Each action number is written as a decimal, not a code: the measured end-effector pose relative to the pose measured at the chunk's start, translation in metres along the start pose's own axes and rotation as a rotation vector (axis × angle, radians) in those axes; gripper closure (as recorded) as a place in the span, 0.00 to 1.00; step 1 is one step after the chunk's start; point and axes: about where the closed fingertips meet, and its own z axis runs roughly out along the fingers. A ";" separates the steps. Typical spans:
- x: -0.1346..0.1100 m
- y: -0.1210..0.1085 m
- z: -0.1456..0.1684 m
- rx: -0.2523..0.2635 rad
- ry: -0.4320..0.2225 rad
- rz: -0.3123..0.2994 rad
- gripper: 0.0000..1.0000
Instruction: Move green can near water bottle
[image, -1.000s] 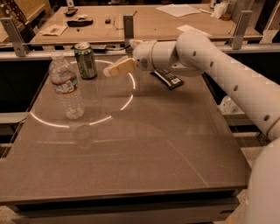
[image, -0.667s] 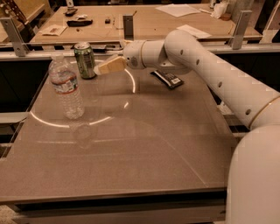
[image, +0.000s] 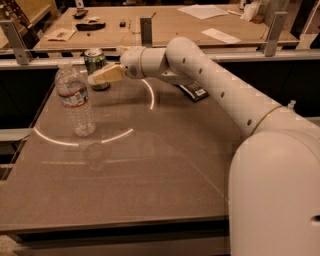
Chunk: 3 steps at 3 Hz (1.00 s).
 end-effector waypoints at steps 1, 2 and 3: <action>-0.002 0.002 0.023 -0.032 -0.024 -0.009 0.00; 0.001 0.006 0.041 -0.068 -0.041 -0.007 0.00; 0.001 0.009 0.051 -0.109 -0.076 -0.005 0.17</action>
Offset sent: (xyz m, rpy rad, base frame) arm 0.0128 0.0536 -0.0142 0.0523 -0.0064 0.1066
